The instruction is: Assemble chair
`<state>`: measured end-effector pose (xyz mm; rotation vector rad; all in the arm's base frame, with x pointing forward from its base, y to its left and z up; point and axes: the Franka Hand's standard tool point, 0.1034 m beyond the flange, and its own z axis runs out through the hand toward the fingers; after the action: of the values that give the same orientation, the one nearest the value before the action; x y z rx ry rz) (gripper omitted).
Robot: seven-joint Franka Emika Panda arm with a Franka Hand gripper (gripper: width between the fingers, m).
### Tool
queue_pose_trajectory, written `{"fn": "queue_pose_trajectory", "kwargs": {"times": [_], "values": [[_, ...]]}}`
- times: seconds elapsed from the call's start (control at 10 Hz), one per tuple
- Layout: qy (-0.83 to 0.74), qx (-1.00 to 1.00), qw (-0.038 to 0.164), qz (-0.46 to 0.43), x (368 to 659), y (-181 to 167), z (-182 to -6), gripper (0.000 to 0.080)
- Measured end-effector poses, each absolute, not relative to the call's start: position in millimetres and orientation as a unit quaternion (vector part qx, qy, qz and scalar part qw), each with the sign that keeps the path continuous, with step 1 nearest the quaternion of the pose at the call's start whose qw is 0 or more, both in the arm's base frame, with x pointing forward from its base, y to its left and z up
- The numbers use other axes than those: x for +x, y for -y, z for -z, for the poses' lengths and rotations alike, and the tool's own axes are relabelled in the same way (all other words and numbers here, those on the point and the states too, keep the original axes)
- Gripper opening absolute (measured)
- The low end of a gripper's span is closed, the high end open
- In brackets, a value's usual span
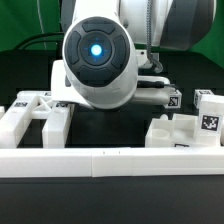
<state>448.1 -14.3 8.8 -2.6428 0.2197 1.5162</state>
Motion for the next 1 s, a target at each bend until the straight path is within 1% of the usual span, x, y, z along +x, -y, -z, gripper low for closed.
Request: {"fn": "queue_pose_trajectory", "kwargs": {"times": [0.2,0.3,0.4,0.7,0.8,1.0], "values": [[-0.072,-0.864,0.042,-0.496,448.3,14.1,-8.7,0.0639],[-0.072,-0.864,0.042,-0.496,448.4,13.9,-8.7,0.0422],[-0.072,-0.864,0.042,-0.496,448.4,13.7,-8.8,0.0283],[-0.071,-0.865,0.042,-0.495,451.3,12.6,-11.5,0.0285],[-0.071,-0.865,0.043,-0.494,456.0,10.6,-19.4,0.0285],[-0.076,-0.864,0.041,-0.496,472.0,3.5,-47.8,0.0285]]}}
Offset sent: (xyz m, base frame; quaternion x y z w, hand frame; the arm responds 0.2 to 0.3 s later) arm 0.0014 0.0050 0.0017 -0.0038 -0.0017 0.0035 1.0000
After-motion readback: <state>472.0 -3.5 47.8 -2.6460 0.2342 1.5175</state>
